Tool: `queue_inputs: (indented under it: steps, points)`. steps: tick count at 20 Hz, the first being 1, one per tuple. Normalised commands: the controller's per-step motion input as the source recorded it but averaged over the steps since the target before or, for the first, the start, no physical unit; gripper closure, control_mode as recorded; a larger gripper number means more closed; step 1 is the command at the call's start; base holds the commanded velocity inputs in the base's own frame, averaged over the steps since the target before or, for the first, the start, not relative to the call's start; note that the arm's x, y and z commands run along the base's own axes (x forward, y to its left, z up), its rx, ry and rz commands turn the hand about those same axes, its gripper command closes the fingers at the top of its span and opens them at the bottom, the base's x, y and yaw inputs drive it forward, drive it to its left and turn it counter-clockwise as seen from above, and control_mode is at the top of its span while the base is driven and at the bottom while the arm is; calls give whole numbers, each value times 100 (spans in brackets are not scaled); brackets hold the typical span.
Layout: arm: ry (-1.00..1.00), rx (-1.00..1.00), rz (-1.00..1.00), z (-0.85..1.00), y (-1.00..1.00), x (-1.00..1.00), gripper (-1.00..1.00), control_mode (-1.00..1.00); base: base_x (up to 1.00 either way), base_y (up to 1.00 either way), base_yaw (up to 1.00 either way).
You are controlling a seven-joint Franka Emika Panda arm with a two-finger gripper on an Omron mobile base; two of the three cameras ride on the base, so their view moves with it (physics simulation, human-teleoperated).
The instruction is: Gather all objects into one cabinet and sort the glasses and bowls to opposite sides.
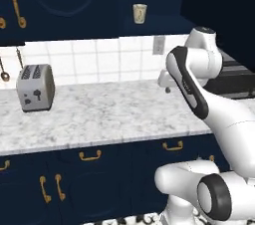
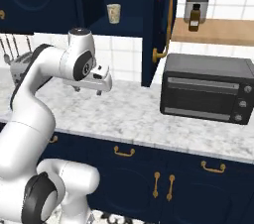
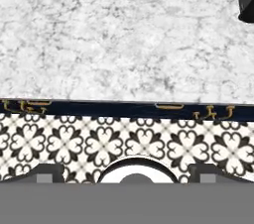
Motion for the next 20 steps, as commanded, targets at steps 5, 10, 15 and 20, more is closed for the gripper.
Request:
queue_inputs:
  steps: [5,10,15,20]
  points:
    - [0,0,0,0,0,0,-100,100,84,23,-29]
    - [0,0,0,0,0,0,-100,100,73,4,-31]
    - [0,0,0,0,0,0,-100,100,65,64,8]
    - [0,0,0,0,0,0,-100,100,64,87,12]
